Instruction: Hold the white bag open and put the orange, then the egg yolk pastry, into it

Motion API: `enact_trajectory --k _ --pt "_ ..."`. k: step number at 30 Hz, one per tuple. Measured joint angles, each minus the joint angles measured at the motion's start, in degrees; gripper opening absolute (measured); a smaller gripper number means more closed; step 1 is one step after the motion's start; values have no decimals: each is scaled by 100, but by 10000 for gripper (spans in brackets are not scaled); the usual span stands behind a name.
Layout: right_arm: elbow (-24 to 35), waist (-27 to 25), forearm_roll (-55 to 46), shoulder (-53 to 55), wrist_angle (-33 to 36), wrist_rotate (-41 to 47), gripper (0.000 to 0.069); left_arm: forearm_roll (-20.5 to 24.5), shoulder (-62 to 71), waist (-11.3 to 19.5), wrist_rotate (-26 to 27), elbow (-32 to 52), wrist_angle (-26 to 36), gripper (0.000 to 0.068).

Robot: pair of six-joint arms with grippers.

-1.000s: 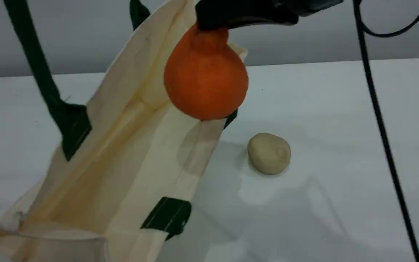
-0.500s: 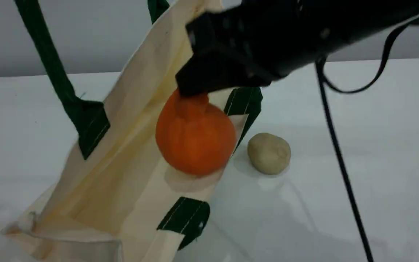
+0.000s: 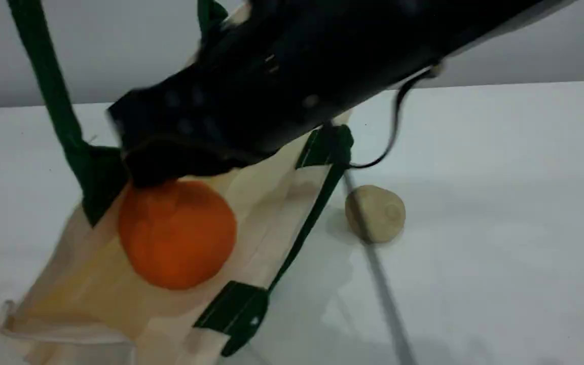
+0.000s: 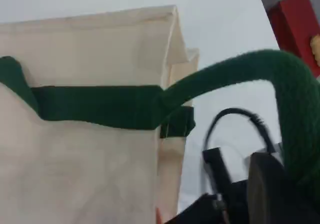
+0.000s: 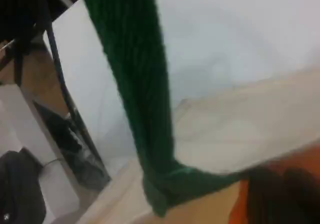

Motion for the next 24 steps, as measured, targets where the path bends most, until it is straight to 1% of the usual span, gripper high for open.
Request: enact_trajectory --k 6,10,12,15,20,24 --pt "-341 43 7 540 -9 -40 33 0 0 0 52 0 172 68" --pt "-538 43 -6 604 -321 -40 33 -106 0 0 155 0 227 68" --pt "-638 43 0 604 -351 -40 33 -195 0 0 214 0 234 68" --pt "-671 43 5 611 -384 -53 33 -226 0 0 273 0 266 68" --pt "-683 33 12 844 -1023 -53 33 -319 0 0 326 0 272 68" --pt "-683 34 5 939 -880 -53 35 -324 0 0 326 0 245 68"
